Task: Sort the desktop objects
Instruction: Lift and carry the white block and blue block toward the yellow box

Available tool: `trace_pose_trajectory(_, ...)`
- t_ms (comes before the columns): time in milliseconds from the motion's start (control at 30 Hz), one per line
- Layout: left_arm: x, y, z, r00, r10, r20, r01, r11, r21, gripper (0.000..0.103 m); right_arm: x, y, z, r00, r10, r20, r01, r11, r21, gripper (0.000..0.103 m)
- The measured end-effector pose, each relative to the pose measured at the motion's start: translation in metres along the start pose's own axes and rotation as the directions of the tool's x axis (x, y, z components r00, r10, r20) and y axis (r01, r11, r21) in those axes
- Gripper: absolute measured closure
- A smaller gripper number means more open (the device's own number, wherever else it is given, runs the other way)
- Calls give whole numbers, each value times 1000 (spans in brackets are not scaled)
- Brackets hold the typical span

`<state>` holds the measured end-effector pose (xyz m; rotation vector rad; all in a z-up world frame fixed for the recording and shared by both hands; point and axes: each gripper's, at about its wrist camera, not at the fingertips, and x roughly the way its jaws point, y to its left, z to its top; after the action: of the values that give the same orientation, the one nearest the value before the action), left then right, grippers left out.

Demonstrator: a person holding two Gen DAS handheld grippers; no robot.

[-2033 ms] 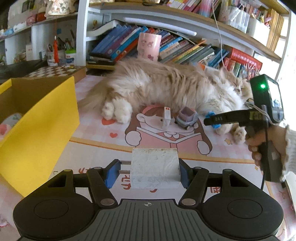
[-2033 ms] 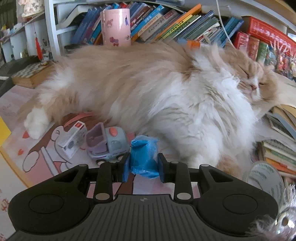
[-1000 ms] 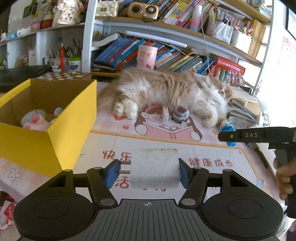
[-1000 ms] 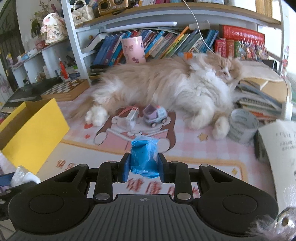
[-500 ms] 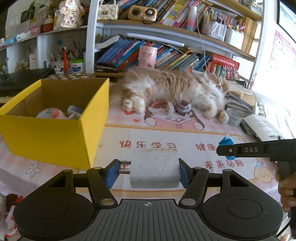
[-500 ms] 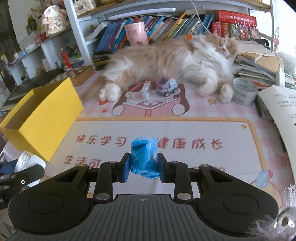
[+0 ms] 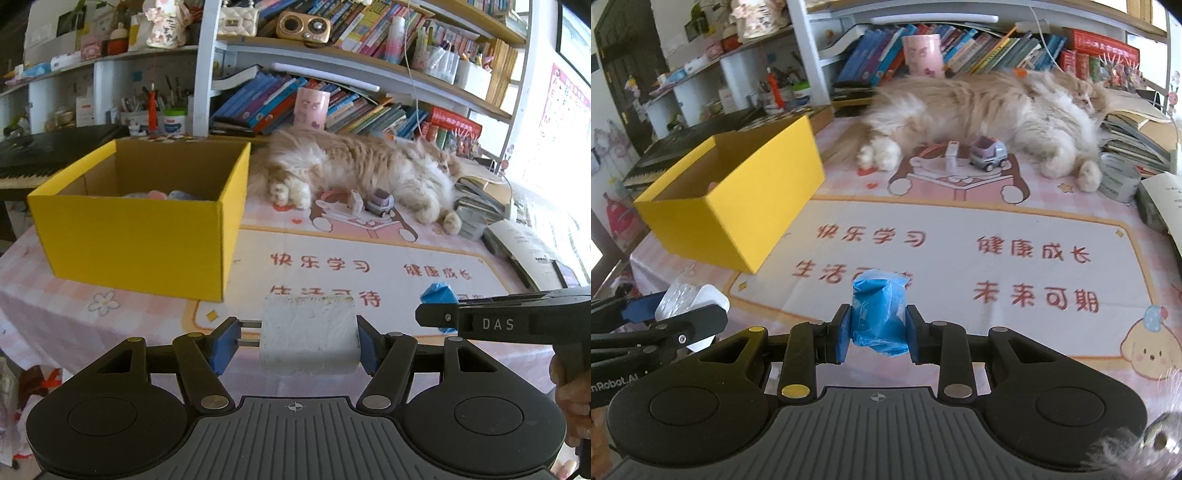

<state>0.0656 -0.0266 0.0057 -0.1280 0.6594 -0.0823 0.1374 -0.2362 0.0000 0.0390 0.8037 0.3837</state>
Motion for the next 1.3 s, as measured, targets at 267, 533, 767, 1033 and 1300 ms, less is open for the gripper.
trace_pose_trajectory(267, -25, 18, -18, 1000, -2, -3, 2, 1000, 2, 38, -9, 32, -23, 1000, 13, -15, -13, 1000, -12, 76)
trace_pose_trajectory(533, -50, 43, -35, 1000, 25, 3, -25, 999, -20, 38, -14, 66, -44, 999, 34, -28, -35, 999, -30, 76)
trace_pose_trajectory(767, -69, 63, -42, 998, 54, 29, -53, 998, -45, 38, -15, 93, -49, 998, 62, -29, -64, 996, -59, 76)
trace_pose_trajectory(1033, -81, 79, -46, 996, 74, 44, -71, 995, -63, 38, -14, 119, -51, 995, 92, -31, -94, 990, -103, 76)
trace_pose_trajectory(1300, -89, 90, -48, 994, 92, 59, -88, 994, -67, 38, -14, 137, -53, 994, 110, -22, -112, 984, -136, 76)
